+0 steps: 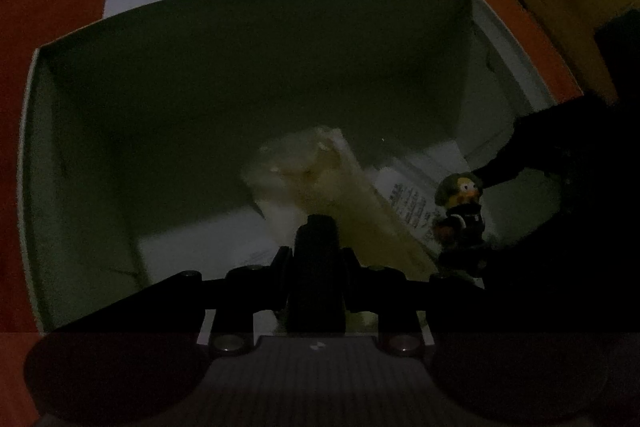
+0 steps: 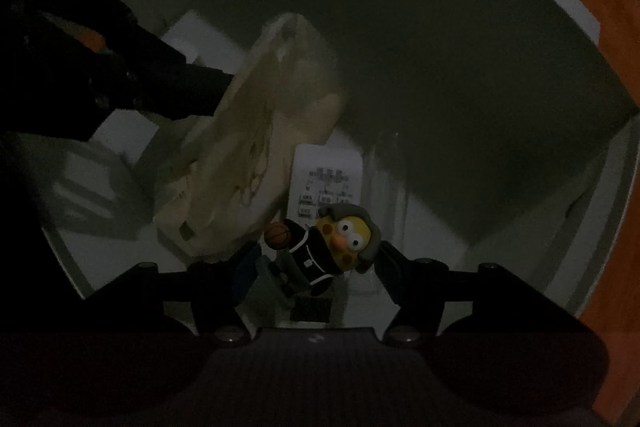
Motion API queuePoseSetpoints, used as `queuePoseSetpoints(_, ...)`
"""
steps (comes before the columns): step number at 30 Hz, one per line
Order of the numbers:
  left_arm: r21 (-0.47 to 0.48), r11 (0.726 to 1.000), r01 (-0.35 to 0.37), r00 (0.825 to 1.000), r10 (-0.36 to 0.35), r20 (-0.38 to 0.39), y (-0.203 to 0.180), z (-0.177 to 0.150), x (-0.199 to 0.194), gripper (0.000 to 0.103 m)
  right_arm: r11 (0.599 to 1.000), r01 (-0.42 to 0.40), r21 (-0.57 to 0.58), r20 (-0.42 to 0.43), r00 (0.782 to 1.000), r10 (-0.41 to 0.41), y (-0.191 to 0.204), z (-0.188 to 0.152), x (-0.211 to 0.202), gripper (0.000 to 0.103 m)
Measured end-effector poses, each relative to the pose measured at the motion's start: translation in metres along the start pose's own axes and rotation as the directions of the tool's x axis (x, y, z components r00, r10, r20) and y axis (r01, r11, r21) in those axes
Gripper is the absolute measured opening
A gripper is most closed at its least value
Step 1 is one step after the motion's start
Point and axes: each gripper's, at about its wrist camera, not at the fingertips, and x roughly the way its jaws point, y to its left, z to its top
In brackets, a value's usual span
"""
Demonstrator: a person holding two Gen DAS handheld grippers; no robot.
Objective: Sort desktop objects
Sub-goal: 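Lower the black marker with left tool while right tool lowers the figurine into the box, then open both tools to drop the black marker and figurine into the box, then move left tool to the clear tube while right tool moves to the orange tube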
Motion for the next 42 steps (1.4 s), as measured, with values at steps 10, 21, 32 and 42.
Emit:
queuePoseSetpoints(10,0.049,0.999,-0.005,1.000,0.005,-0.005,-0.014,-0.004,0.005,0.028,1.000,0.022,-0.001,-0.016,1.000,-0.022,0.002,-0.003,0.013,0.068)
queuePoseSetpoints(21,-0.007,1.000,0.006,1.000,-0.006,-0.011,-0.011,-0.003,-0.003,0.062,0.993,0.093,-0.074,0.051,0.995,-0.089,0.010,-0.003,0.004,0.077)
queuePoseSetpoints(32,-0.069,0.997,0.044,0.996,-0.038,0.084,-0.003,0.023,-0.052,0.076,0.999,0.004,0.051,0.181,0.983,-0.013,-0.027,0.029,-0.075,0.080)
queuePoseSetpoints(42,-0.159,0.987,0.039,0.960,0.007,0.280,0.022,0.080,-0.101,0.085,0.973,-0.060,0.223,0.353,0.935,-0.023,-0.078,0.065,-0.149,0.085)
